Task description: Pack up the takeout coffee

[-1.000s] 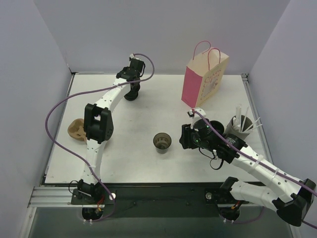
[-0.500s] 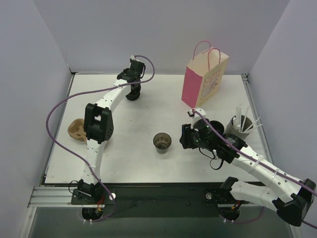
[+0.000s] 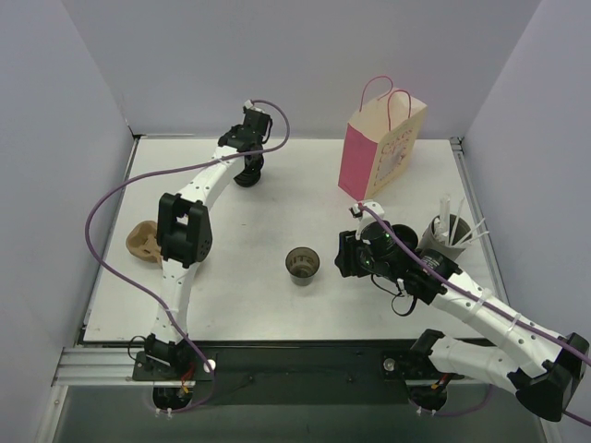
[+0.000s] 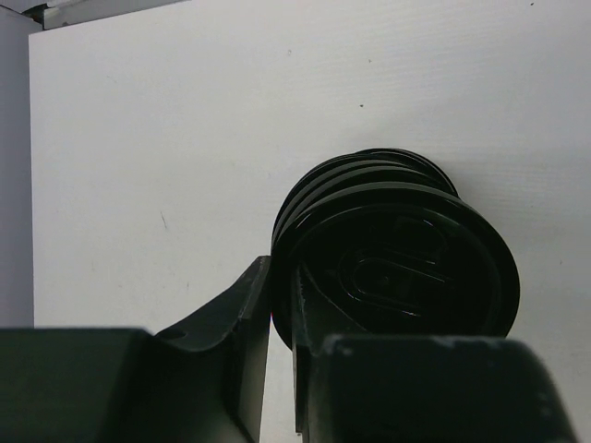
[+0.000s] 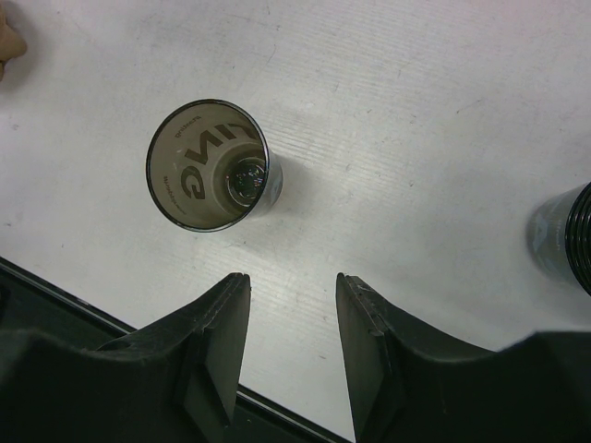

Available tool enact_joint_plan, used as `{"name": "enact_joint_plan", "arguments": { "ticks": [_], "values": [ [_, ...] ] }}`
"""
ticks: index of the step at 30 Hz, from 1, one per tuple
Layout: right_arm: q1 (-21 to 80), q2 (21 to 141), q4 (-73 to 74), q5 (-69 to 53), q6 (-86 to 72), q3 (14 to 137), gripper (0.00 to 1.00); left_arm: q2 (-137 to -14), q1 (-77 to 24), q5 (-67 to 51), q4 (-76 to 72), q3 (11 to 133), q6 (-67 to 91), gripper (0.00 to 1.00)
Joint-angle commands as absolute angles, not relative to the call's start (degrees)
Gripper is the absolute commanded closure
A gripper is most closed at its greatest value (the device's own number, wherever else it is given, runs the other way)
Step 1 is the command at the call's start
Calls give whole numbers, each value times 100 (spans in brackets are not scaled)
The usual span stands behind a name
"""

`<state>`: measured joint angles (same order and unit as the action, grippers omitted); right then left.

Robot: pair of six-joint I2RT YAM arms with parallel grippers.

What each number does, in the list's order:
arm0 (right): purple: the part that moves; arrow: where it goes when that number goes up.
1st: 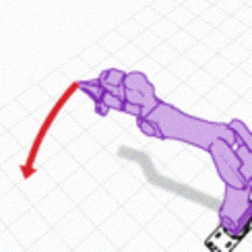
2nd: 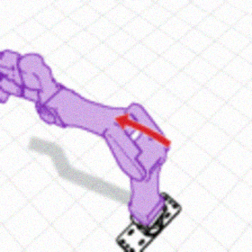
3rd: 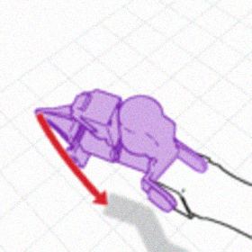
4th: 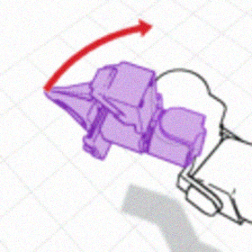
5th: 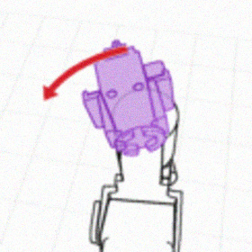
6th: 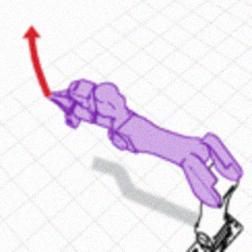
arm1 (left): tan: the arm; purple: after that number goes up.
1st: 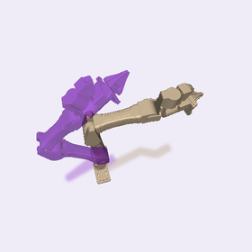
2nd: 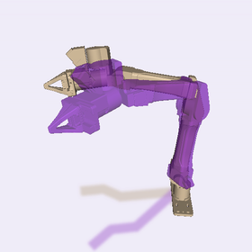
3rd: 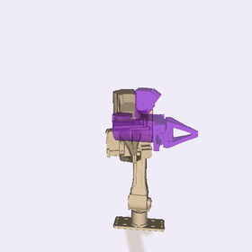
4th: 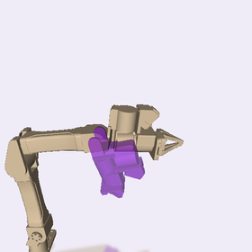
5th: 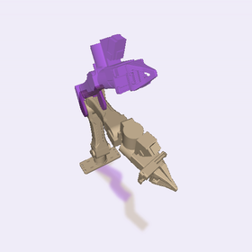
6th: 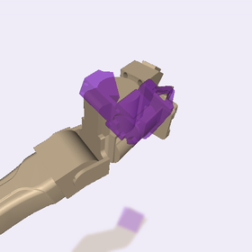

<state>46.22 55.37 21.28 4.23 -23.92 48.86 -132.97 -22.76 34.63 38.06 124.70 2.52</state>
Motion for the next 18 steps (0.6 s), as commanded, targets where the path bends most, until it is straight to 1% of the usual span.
{"name": "enact_joint_plan", "arguments": {
  "ticks": [1,14,17,18],
  "values": [
    [4650,5449,2153,510,-2364,5098,57,-12920,-2294,3489,3858,12797,307,80],
    [4658,5440,2153,466,-2355,5203,57,-12753,-2320,3261,4122,13025,474,80],
    [4658,5414,2153,457,-2382,5247,57,-12709,-2303,3042,4437,13201,667,80],
    [4658,5423,2153,448,-2382,5273,57,-12631,-2294,2763,4656,13271,746,81]
  ]
}}
